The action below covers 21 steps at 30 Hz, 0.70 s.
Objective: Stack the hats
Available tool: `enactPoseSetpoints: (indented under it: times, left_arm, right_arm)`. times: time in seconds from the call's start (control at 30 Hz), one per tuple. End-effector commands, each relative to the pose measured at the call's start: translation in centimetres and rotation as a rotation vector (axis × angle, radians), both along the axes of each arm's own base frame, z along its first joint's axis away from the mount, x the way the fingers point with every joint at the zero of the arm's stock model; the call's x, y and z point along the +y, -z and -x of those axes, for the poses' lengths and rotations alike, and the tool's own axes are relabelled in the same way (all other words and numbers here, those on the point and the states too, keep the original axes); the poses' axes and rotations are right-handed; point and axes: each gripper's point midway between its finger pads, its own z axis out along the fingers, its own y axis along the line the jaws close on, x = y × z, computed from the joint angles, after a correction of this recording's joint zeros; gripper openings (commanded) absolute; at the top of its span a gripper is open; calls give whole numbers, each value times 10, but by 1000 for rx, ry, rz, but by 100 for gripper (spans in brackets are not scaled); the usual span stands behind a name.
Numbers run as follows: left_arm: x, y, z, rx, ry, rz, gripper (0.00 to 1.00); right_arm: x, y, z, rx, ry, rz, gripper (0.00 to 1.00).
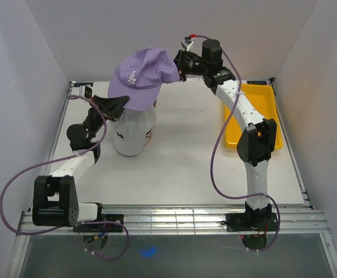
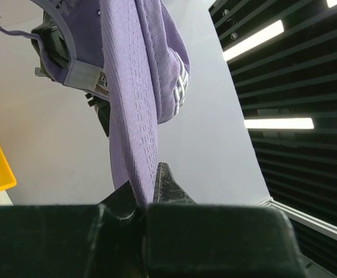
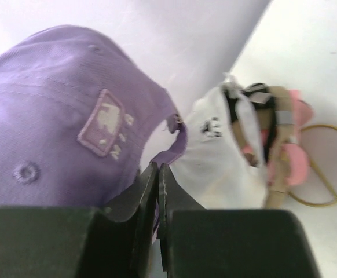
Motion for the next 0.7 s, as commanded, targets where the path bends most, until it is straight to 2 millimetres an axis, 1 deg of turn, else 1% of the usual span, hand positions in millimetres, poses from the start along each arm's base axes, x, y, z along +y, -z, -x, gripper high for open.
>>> enactPoseSetpoints:
  times: [0.0, 0.07, 0.1, 0.13, 0.17, 0.2, 0.23, 0.3, 0.33, 0.4, 0.47, 0.5, 0.67]
  left_arm:
    - [4, -21, 44, -206, 19, -14, 0]
    - [6, -17, 51, -217, 25, -24, 0]
    - [6, -10, 53, -203, 31, -26, 0]
    - [15, -8, 51, -197, 6, -29, 0]
    - [17, -6, 55, -210, 4, -32, 0]
    - [19, 2, 55, -190, -1, -37, 0]
    - [20, 6, 56, -185, 0, -38, 0]
    - [22, 15, 61, -178, -3, -51, 0]
    - [22, 18, 63, -177, -1, -56, 0]
    - [24, 22, 67, -187, -3, -78, 0]
    - [25, 25, 69, -191, -2, -96, 0]
    - [28, 26, 68, -191, -14, -104, 0]
    - [35, 40, 73, -170, -19, -150, 0]
  right_arm:
    - [-7, 39, -14, -60, 63, 148, 8]
    - [-8, 44, -21, -100, 104, 187, 8]
    - [-6, 46, -20, -140, 105, 213, 8]
    - [-5, 47, -23, -162, 125, 230, 8]
    - [-4, 47, -24, -181, 133, 242, 8]
    - [0, 41, -23, -214, 135, 246, 8]
    - [1, 45, -26, -241, 152, 276, 8]
    - [7, 43, -25, -281, 161, 294, 8]
    - [8, 42, -29, -314, 182, 312, 8]
    - [13, 40, -27, -343, 187, 320, 8]
    - [15, 39, -29, -387, 213, 339, 8]
    - [19, 38, -28, -403, 216, 344, 8]
    - [30, 39, -33, -481, 265, 377, 8]
